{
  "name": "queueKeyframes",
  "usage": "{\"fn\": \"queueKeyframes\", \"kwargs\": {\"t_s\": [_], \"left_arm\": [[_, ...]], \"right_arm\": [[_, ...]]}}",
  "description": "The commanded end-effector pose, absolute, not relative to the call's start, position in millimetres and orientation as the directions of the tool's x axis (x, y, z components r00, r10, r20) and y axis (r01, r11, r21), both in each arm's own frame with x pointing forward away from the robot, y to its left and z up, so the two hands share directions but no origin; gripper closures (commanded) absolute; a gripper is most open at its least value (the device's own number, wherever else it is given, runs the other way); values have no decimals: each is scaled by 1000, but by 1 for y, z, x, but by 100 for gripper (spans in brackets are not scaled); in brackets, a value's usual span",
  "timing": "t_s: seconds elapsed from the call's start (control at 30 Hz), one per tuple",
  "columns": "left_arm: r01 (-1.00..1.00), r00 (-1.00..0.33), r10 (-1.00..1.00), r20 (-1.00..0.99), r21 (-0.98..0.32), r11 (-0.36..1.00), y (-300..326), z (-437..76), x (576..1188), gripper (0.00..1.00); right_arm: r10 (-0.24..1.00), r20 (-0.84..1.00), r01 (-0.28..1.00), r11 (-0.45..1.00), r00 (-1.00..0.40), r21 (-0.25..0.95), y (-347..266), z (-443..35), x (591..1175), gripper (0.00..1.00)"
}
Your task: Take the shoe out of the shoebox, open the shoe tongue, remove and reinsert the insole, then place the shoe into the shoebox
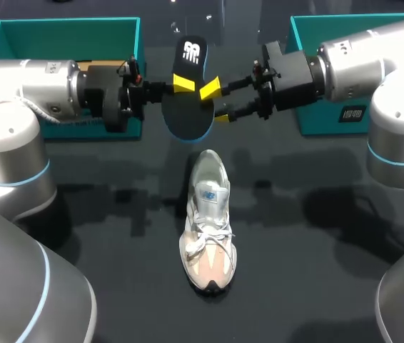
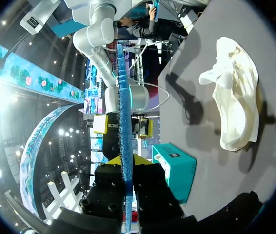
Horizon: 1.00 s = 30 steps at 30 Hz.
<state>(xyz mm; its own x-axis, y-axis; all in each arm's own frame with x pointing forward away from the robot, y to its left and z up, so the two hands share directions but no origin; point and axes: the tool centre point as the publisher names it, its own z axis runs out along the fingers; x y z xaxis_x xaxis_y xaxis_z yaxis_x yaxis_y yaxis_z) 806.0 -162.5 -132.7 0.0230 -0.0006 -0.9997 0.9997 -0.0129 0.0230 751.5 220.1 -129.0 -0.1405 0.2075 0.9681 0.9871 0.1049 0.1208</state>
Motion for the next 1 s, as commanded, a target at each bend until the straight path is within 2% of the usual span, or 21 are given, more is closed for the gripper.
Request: {"fn": "queueKeyframes", "kwargs": {"t_s": [0.03,0.47,0.7,0.87,1.0], "left_arm": [[1000,30,-8,-1000,30,-5,-165,-134,806,100],[999,51,-16,-999,50,9,-172,-133,804,100],[998,56,-11,-998,56,17,-175,-134,805,100],[998,62,-8,-998,62,21,-178,-134,806,100],[998,65,-7,-998,65,23,-180,-134,806,100]], "right_arm": [[203,968,985,119,-145,123,228,-131,757,51],[176,971,983,119,-161,141,233,-134,758,56],[172,972,982,120,-163,143,234,-134,757,66],[161,974,983,116,-162,144,233,-136,758,67],[157,974,982,116,-163,146,233,-137,758,72]]}}
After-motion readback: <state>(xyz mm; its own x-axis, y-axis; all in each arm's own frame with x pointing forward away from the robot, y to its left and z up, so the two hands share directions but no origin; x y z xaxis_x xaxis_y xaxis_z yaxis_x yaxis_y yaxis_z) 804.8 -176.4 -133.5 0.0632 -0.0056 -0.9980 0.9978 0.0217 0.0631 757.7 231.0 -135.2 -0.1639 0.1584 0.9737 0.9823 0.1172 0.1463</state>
